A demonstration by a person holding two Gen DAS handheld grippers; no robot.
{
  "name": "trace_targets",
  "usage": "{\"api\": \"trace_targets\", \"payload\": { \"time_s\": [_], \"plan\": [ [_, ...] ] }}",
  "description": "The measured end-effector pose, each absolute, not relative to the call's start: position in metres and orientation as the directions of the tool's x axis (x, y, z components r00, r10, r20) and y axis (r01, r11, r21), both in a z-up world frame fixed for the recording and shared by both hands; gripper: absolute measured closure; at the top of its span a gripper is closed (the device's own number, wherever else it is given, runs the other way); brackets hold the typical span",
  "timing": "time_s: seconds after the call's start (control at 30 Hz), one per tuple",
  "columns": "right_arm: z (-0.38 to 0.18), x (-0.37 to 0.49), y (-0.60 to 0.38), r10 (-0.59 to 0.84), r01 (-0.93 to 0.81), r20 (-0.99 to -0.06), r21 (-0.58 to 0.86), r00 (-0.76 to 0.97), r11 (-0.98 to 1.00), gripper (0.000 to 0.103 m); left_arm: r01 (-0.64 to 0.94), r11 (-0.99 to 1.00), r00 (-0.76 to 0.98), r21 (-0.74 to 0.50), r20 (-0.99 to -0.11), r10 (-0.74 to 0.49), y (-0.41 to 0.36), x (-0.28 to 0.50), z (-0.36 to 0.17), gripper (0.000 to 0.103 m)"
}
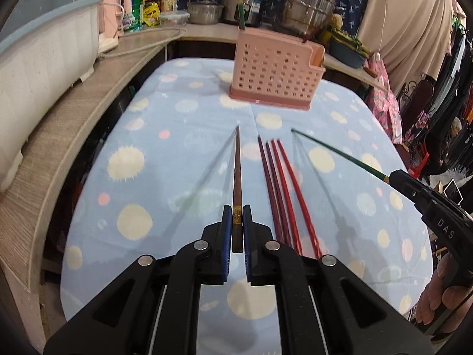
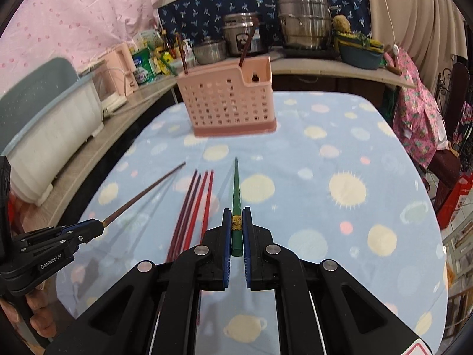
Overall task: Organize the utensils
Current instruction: 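Lift both chopsticks and carry them over the pink basket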
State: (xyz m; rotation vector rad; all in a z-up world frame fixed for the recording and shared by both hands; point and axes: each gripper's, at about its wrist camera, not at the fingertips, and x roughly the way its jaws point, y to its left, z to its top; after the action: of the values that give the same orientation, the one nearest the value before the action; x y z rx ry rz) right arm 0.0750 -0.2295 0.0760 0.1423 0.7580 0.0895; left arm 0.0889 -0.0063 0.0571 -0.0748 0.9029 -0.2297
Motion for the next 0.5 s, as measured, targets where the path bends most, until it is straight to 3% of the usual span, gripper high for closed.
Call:
{"api": "trace_targets", "payload": {
  "time_s": [0.5],
  "plan": [
    [0.152, 0.138, -0.241, 0.132, -0.045, -0.545, 0.169, 0.828, 0.985, 0.096, 0.158, 0.976, 0.739, -0.149, -0.638, -0.217, -0.005, 0.154, 0.143, 0.096]
  ]
}}
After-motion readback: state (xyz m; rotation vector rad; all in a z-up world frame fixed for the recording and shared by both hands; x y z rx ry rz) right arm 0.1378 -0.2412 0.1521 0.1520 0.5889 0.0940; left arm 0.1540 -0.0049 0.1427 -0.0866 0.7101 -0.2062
